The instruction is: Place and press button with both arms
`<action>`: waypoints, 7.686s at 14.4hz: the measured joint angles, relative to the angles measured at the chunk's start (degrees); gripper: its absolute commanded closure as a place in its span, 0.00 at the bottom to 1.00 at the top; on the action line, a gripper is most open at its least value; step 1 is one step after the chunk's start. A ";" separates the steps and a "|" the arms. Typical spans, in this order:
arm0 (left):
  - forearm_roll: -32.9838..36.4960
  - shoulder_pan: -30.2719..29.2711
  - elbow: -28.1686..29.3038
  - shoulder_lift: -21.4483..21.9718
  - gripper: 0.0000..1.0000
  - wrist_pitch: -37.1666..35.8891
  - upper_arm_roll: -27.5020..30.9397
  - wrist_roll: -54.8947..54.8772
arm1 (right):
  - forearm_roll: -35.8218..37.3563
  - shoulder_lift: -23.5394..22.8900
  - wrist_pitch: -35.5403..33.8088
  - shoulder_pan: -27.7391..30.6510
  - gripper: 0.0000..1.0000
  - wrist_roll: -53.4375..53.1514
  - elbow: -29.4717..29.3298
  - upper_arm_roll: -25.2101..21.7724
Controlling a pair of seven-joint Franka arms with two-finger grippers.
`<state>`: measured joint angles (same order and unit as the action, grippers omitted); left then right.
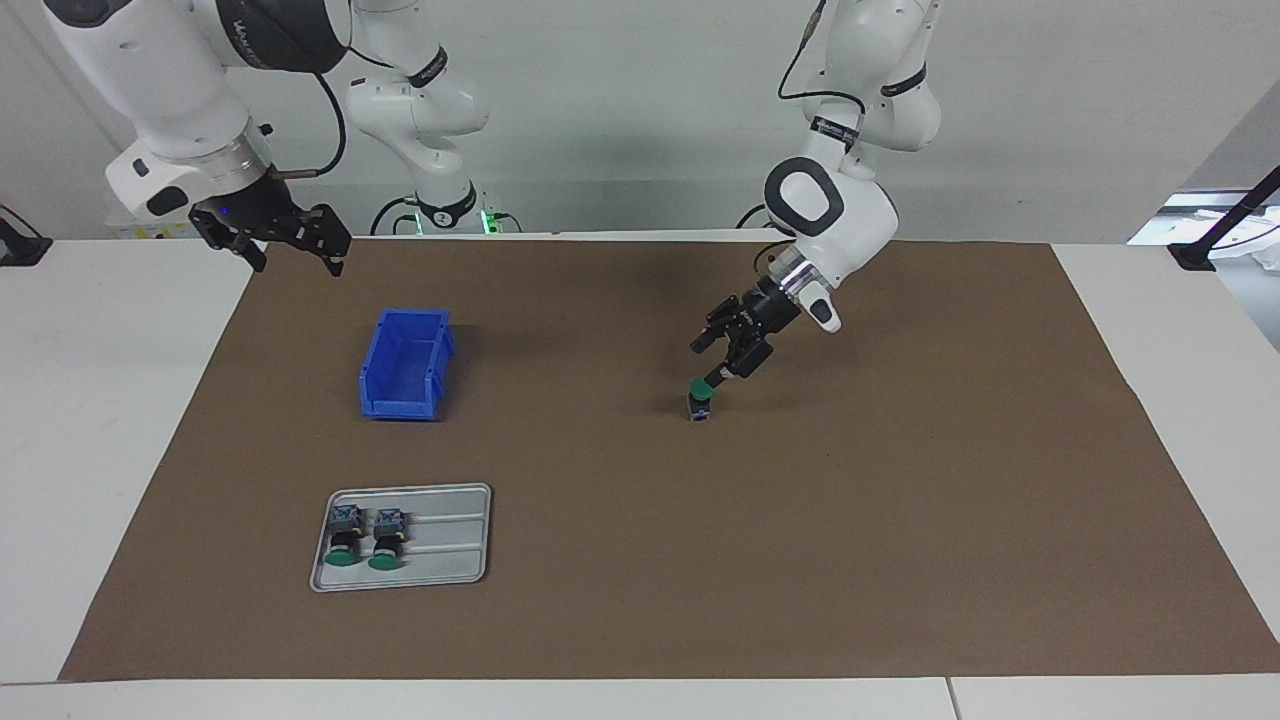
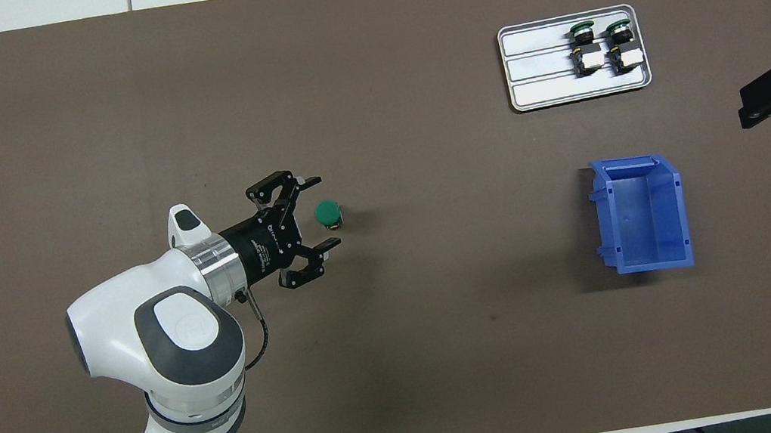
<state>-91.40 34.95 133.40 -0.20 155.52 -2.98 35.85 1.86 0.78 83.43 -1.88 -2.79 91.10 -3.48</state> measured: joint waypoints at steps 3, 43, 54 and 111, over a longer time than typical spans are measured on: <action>3.72 0.00 1.78 1.86 0.00 -0.30 0.00 0.02 | 0.00 0.00 0.00 0.00 0.02 0.00 0.00 0.00; 85.30 -1.15 -27.50 -14.85 1.00 -34.26 -0.34 17.21 | 0.00 0.00 0.00 0.00 0.02 0.00 0.00 0.00; 85.32 -0.64 -26.94 -16.23 1.00 -29.82 -0.47 18.39 | 0.00 0.00 0.00 0.00 0.02 0.00 0.00 0.00; 92.01 -33.23 -39.12 2.46 0.00 -70.19 2.93 -32.63 | -4.40 -38.03 39.71 -41.51 0.15 -29.45 -8.66 1.59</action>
<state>0.61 1.71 94.28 2.26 85.33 -0.05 3.22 -2.54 -37.25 123.14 -43.39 -32.24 82.45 -1.88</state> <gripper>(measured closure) 0.000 0.106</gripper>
